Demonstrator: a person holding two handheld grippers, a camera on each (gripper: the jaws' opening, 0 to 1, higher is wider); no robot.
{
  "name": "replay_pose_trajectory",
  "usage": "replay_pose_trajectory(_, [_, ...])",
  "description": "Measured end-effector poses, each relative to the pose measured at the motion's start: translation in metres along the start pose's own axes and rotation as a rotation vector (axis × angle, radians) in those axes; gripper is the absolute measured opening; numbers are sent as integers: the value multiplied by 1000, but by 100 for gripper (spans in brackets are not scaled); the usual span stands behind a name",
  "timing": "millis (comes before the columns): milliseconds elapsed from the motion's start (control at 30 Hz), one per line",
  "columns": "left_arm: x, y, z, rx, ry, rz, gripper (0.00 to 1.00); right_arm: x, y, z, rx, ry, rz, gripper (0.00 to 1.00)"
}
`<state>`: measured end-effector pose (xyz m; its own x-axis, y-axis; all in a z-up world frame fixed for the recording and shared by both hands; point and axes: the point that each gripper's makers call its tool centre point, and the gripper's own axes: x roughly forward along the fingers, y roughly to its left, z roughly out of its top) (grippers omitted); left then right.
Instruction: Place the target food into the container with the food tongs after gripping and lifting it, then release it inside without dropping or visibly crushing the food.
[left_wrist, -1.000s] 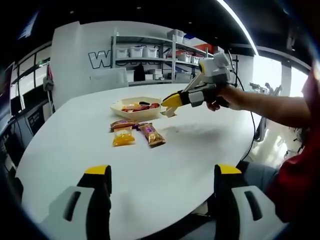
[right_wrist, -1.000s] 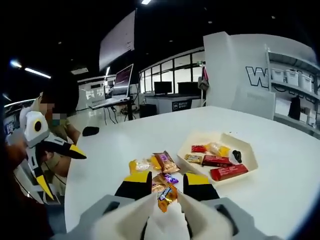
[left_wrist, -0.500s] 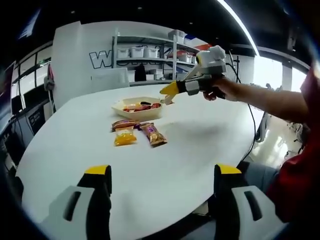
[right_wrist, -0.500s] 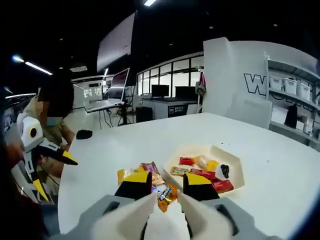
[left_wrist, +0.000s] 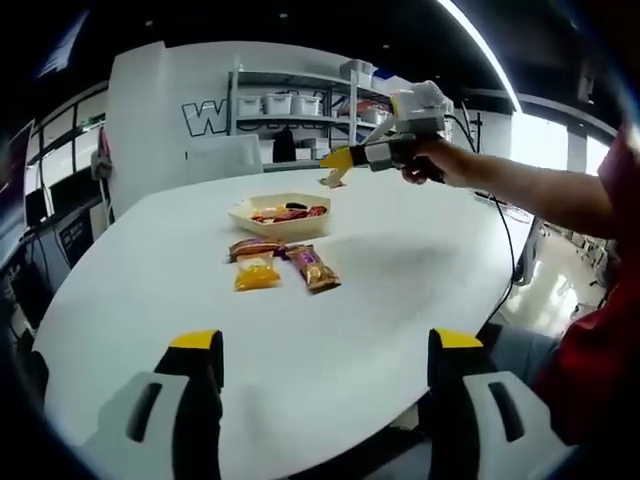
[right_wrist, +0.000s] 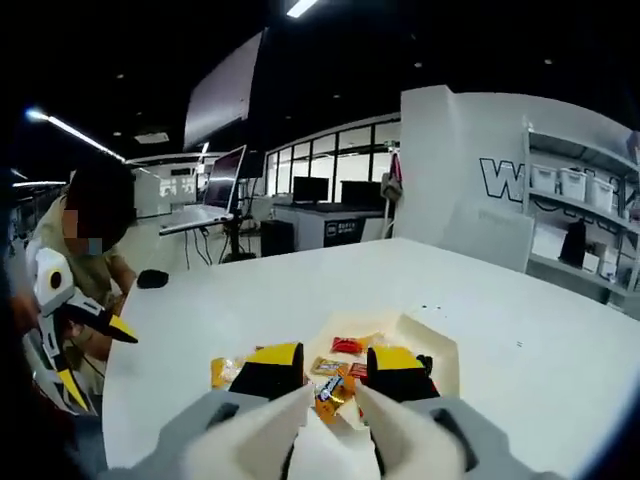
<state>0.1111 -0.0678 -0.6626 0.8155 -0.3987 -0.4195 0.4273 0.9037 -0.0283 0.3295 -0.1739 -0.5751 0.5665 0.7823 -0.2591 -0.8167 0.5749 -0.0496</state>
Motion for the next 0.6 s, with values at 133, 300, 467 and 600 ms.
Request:
replay_pose_trajectory(133, [0,2,1,-4,-3,6,82,2,-4,9,-4,-15,-9,20])
replay_pose_trajectory(300, [-1,5,1,-6,-3,15,82,8,-8,13,-16,-13,-14,20])
replay_pose_trajectory(467, [-3,8,1,-8,-4,24,82,15,-16,19,-17,-16,-23,20])
replay_pose_trajectory(600, [-4,11,2,-8,-3,32,82,20,-23,27,-26,-22,-35,21])
